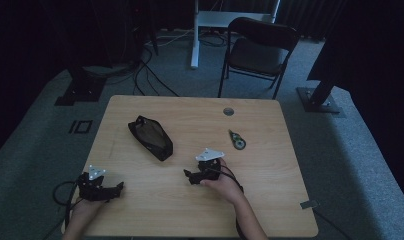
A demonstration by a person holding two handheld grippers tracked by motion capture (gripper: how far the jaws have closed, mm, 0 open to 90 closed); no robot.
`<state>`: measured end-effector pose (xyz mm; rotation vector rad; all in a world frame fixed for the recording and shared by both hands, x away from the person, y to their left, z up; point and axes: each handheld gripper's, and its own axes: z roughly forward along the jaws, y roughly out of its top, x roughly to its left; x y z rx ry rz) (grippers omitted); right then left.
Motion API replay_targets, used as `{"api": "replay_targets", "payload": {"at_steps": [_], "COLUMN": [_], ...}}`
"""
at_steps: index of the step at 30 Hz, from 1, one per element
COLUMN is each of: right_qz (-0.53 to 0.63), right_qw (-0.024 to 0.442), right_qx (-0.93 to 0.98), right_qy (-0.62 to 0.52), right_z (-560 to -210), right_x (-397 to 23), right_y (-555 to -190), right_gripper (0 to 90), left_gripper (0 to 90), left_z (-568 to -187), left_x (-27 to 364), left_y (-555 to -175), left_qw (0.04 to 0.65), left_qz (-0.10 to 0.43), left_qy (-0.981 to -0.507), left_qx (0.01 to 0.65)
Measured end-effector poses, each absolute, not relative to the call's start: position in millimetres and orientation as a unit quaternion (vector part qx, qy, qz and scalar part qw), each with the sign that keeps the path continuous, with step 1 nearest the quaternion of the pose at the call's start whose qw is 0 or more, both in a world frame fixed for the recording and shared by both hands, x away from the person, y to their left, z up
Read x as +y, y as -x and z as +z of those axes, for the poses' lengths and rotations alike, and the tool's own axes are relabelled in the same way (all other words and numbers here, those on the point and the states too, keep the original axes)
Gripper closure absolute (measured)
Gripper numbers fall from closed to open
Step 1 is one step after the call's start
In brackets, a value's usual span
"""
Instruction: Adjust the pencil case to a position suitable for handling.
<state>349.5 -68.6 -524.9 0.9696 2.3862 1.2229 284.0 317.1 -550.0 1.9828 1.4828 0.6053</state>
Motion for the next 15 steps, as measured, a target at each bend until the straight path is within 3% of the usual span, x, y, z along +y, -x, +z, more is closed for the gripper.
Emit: {"api": "replay_targets", "payload": {"at_steps": [15], "right_qz": [0.437], "right_qw": [0.141], "right_qx": [0.828], "right_qy": [-0.321], "right_z": [-522], "right_x": [-38], "right_y": [-356], "right_gripper": [18.4], "left_gripper": [0.2], "left_z": [-550], "left_x": [317], "left_y": [-284], "left_qw": [0.292], "left_qz": [0.227], "left_qy": [-0.744], "left_qx": [0.557]}}
